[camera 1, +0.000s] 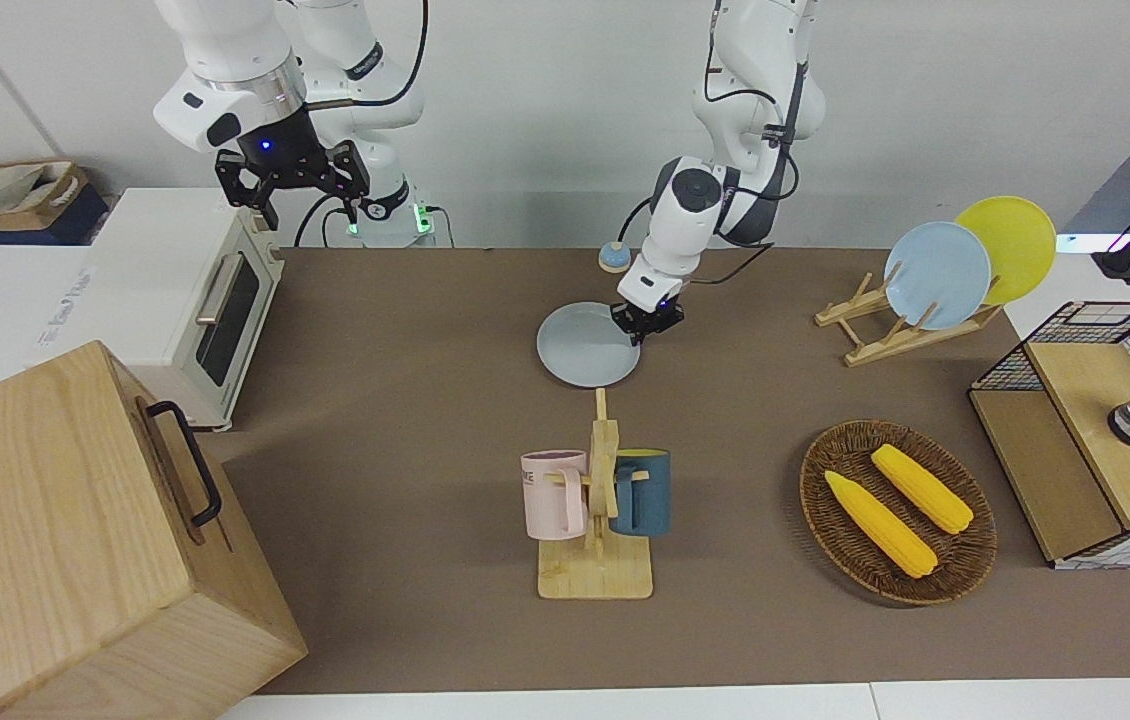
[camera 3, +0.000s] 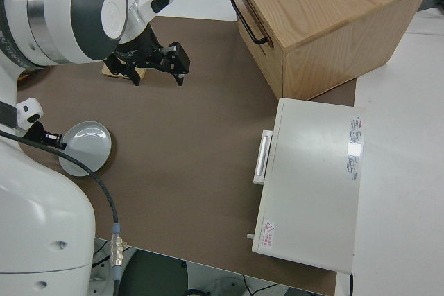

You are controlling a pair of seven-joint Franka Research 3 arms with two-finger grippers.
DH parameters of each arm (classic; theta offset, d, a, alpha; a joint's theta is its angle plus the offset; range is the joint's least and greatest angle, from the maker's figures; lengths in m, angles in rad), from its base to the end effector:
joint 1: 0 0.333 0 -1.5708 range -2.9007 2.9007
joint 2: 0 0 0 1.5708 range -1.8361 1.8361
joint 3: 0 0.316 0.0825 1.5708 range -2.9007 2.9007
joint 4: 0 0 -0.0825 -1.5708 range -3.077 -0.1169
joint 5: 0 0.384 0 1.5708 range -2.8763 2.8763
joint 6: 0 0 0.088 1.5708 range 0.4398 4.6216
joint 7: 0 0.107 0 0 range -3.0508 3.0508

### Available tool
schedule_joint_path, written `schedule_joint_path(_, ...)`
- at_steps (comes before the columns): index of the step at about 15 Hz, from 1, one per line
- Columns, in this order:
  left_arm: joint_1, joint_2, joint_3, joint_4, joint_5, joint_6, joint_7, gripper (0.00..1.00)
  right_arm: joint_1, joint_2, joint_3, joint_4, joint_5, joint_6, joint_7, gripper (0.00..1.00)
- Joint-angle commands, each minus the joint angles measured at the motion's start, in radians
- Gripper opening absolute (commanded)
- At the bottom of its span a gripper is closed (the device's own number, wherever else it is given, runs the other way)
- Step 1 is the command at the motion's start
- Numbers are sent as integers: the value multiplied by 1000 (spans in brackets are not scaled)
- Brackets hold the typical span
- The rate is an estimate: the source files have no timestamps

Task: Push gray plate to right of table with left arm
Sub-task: 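Keep pushing the gray plate with the left gripper toward the toaster oven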

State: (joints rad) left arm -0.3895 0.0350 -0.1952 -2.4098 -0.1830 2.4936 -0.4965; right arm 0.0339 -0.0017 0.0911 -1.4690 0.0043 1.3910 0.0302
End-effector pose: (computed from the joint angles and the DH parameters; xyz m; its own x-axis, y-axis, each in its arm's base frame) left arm 0.4143 -0.2732 0.3021 0.9983 0.0539 -0.0238 0.0565 -0.9902 0.1276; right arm 0.5307 0.0673 0.6575 0.9925 0.0950 -0.0763 0.0952 -0.9955 -0.0018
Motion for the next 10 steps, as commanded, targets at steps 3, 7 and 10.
schedule_joint_path(3, -100, 167, -13, 167, 92, 1, -218, 0, -11, -8, 6, -1, 8, -12, -3, 983)
schedule_joint_path(7, -169, 242, -12, 296, 102, -60, -319, 0, -11, -8, 4, -1, 8, -12, -3, 983)
schedule_joint_path(10, -209, 313, -13, 418, 155, -130, -414, 0, -11, -8, 6, -1, 8, -12, -3, 983)
